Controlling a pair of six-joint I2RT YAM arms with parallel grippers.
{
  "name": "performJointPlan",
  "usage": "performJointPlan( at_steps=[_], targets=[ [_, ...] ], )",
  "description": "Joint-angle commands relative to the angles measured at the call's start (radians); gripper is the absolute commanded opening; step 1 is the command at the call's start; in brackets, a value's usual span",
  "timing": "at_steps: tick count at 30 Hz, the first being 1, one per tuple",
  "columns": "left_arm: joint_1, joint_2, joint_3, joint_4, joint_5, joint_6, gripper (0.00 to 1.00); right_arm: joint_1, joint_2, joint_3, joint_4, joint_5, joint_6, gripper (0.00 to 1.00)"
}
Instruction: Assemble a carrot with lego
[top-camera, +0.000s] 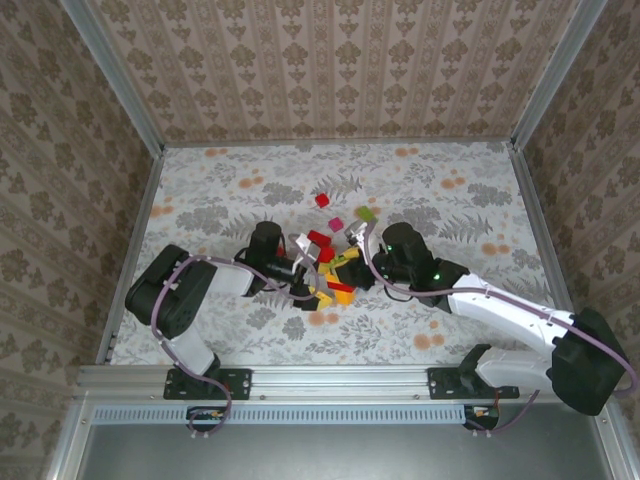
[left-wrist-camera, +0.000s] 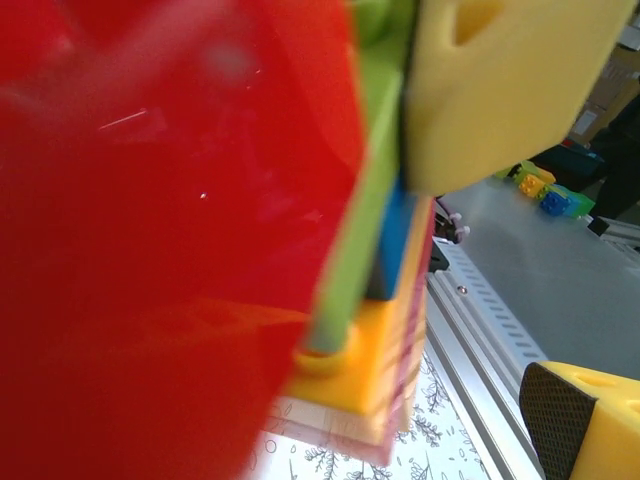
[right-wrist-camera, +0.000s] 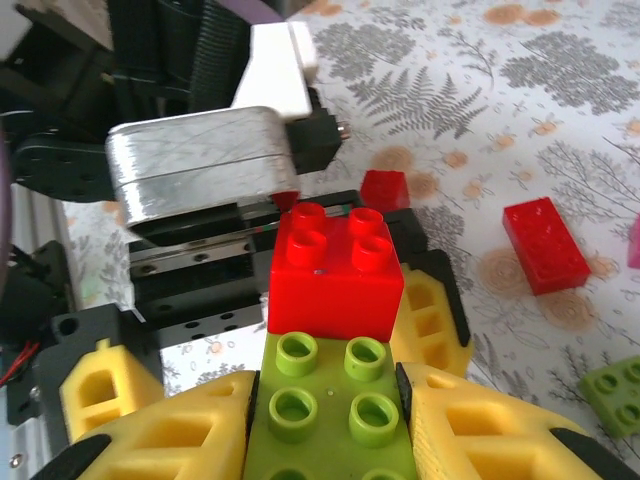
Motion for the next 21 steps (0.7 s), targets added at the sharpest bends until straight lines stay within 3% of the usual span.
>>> performJointPlan(
  at_steps=[1, 11, 21],
  targets=[
    [0.013, 0.002, 0.000, 0.110, 0.044, -0.066, 1.00, 0.003, -0.021, -0.027, 0.052, -0.069, -0.004, 0.32],
    [0.035, 0.090, -0.040, 0.562, 0.081, -0.370, 0.95, 0.015, 0.047, -0.043, 0.129, -0.081, 0.018, 0.31],
    [0.035, 0.104, -0.025, 0.557, 0.097, -0.382, 0.70, 0.022, 0.083, -0.022, 0.157, -0.083, 0.013, 0.32]
  ],
)
